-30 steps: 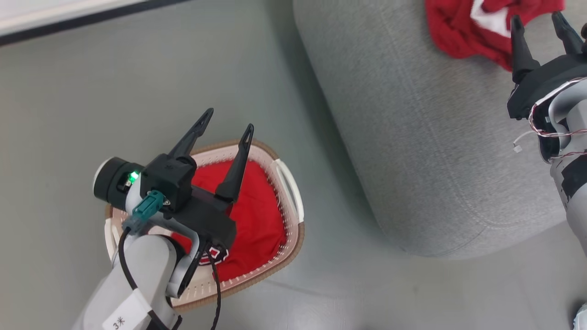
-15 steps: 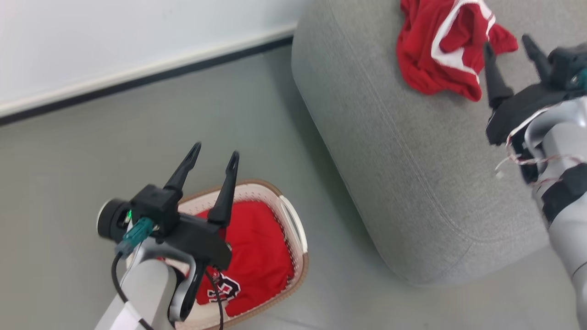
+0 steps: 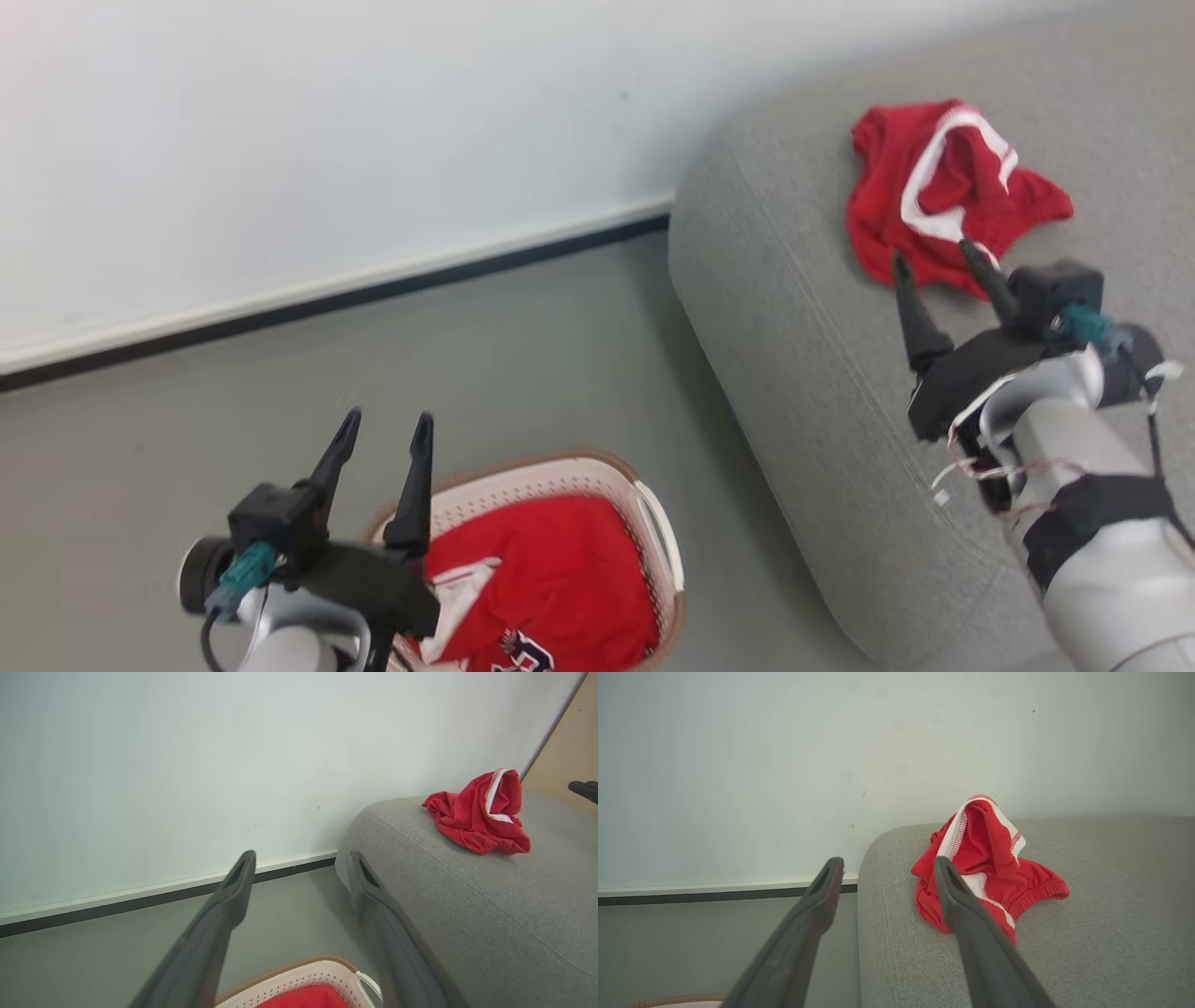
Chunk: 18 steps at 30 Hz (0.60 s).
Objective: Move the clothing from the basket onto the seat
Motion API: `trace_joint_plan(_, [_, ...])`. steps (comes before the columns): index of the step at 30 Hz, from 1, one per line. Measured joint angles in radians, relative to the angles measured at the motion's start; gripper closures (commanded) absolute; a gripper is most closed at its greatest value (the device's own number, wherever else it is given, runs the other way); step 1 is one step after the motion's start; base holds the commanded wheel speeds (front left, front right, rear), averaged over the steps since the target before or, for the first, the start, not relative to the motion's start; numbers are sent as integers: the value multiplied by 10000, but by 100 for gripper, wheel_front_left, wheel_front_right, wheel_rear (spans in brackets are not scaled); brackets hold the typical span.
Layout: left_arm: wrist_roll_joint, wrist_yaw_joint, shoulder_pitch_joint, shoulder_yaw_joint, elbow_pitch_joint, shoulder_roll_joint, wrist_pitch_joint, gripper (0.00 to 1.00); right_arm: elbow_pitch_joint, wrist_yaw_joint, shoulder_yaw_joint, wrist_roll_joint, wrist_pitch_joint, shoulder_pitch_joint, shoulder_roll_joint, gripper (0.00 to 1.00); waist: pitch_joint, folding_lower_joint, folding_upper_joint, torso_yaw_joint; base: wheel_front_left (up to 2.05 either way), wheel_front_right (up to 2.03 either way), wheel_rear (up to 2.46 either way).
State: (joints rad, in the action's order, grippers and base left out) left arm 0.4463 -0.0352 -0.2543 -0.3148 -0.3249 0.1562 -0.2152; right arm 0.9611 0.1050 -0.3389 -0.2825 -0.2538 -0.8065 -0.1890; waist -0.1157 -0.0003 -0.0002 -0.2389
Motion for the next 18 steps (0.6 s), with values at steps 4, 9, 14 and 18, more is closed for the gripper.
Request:
trace_joint_plan(4, [23,-36,384,186,35,54,-69,0,-412,-65,-12,0,0,471,217,0,328,0,0,230,0,0,0])
trace_joint_plan(9, [280,-194,1014,548,84,215,-169,0,-1104,-270,-40,0,0,1358,600,0,812,1,1,516,0,0,0])
trace_joint_plan(14, [372,-359,1607,819,274,234,-226,0,-1852,-543,65,-35,0,2572,642,0,1207,1,1,710,0,0,0])
trace_joint_plan(18, [403,-443,2076,1016,430,249,-244,0,-2554,-792,148,-94,0,3389,656,0,1421,2,1,853,0,0,0])
